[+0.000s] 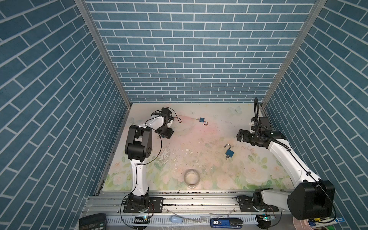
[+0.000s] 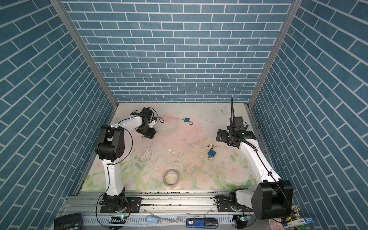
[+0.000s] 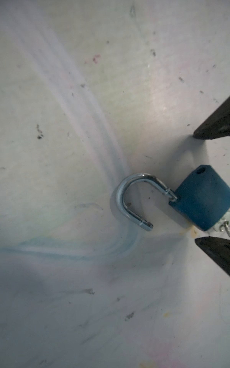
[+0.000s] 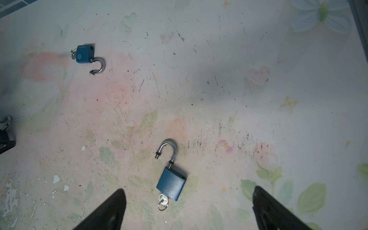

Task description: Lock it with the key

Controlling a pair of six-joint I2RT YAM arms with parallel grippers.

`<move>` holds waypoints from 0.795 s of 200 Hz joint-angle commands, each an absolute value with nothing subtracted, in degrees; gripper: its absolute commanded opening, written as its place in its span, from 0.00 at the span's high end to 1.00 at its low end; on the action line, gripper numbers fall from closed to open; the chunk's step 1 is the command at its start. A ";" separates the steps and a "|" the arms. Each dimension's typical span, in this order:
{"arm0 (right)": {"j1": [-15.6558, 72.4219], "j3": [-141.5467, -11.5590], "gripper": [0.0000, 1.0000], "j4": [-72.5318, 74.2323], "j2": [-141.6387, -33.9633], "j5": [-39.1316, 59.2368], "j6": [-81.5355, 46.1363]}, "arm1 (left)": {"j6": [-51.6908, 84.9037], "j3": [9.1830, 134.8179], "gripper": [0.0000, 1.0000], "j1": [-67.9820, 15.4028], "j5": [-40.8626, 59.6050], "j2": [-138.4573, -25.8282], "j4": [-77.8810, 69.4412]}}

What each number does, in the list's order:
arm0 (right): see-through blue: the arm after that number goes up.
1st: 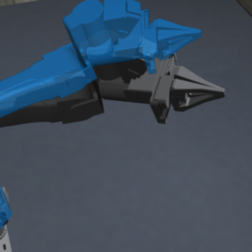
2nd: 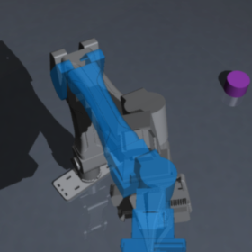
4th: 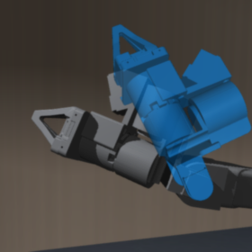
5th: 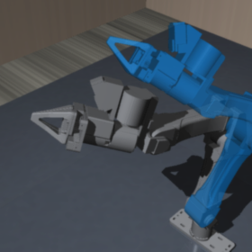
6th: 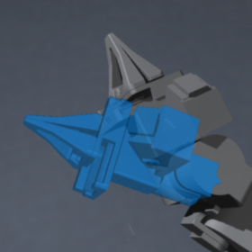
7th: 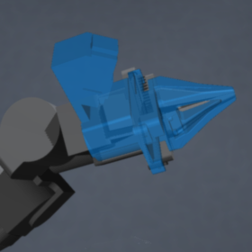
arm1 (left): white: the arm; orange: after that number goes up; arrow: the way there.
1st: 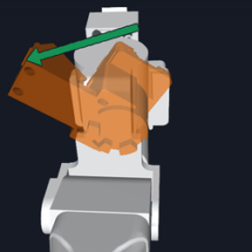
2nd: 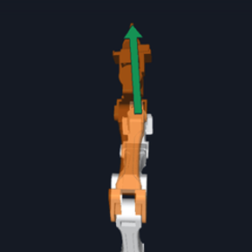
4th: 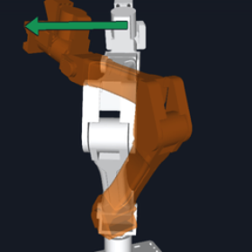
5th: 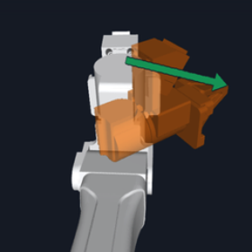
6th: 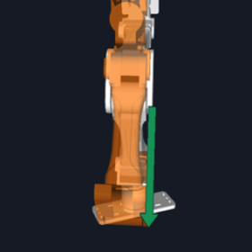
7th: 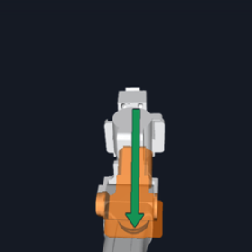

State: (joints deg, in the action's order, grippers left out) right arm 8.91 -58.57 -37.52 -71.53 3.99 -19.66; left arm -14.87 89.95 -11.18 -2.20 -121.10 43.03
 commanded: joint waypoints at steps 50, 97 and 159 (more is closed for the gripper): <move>9.03 -60.02 0.01 -40.24 -70.08 2.00 -20.08 | -16.41 92.70 0.32 -9.23 0.06 -126.36 45.04; 9.07 -60.21 0.01 -39.09 -70.39 2.62 -20.72 | -13.95 89.61 0.41 -9.14 0.95 -124.25 45.11; 9.04 -60.03 0.01 -38.28 -71.54 3.68 -21.09 | -10.96 89.21 0.44 -9.21 -1.32 -123.72 48.71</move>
State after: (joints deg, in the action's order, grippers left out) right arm 8.91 -58.57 -38.20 -71.35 3.29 -19.68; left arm -12.51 91.66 -9.50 1.13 -122.76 42.83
